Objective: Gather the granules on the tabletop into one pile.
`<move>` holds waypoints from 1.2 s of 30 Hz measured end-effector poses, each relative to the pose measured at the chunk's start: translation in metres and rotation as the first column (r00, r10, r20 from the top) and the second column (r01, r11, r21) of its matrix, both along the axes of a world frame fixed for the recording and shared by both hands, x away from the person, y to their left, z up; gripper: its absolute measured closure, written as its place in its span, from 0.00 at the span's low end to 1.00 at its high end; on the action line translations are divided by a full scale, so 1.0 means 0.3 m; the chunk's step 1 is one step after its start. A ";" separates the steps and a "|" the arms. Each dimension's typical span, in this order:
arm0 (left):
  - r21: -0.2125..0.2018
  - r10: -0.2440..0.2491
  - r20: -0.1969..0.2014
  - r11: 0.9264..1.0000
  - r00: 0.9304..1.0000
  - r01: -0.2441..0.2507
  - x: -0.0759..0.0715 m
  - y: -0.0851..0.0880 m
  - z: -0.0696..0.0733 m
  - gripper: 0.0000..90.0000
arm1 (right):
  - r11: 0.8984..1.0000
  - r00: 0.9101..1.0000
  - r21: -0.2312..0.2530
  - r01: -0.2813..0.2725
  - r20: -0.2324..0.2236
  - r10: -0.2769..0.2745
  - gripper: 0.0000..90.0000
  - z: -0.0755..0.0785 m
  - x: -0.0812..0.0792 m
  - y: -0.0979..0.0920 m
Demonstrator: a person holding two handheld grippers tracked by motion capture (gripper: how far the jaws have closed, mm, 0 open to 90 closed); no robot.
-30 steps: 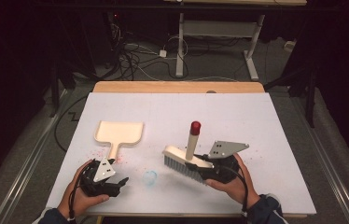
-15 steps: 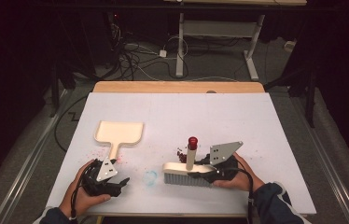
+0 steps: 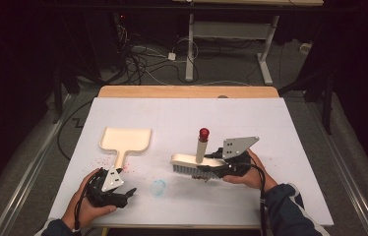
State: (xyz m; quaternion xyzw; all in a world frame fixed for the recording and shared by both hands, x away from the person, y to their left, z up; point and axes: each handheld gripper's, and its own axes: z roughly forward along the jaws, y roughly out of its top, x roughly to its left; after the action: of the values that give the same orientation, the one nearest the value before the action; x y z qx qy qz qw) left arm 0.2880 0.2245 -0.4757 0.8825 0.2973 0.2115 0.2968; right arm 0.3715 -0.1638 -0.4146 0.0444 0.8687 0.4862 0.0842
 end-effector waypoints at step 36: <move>0.012 0.002 -0.007 1.000 1.000 -0.002 0.008 -0.004 -0.006 0.22 | 0.994 0.986 -0.034 0.108 0.134 -0.103 0.75 -0.046 0.055 -0.019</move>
State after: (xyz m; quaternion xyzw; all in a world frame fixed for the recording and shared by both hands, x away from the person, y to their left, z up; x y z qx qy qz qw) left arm 0.2905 0.2234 -0.4774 0.8846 0.2980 0.2104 0.2905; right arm 0.3881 -0.1694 -0.4284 0.0565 0.8675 0.4649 0.1680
